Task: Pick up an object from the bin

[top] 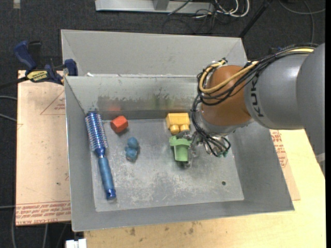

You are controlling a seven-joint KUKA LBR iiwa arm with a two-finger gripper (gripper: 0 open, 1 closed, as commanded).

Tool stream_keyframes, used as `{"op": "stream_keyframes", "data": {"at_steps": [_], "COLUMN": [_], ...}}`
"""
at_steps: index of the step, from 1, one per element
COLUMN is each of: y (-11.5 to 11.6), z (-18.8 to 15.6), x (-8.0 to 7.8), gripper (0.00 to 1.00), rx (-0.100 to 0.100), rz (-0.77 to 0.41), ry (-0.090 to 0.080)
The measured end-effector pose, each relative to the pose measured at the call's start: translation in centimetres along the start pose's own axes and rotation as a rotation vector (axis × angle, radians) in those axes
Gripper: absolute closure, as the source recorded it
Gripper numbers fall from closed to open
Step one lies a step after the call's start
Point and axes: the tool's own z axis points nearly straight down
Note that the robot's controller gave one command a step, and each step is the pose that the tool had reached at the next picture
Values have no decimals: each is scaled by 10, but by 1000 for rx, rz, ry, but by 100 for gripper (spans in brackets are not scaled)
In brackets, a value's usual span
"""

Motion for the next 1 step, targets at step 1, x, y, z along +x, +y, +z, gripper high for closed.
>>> {"op": "stream_keyframes", "data": {"at_steps": [1], "y": [0], "z": [-26], "x": [-2], "gripper": [100], "rx": [2], "rz": [-1], "ry": [4]}}
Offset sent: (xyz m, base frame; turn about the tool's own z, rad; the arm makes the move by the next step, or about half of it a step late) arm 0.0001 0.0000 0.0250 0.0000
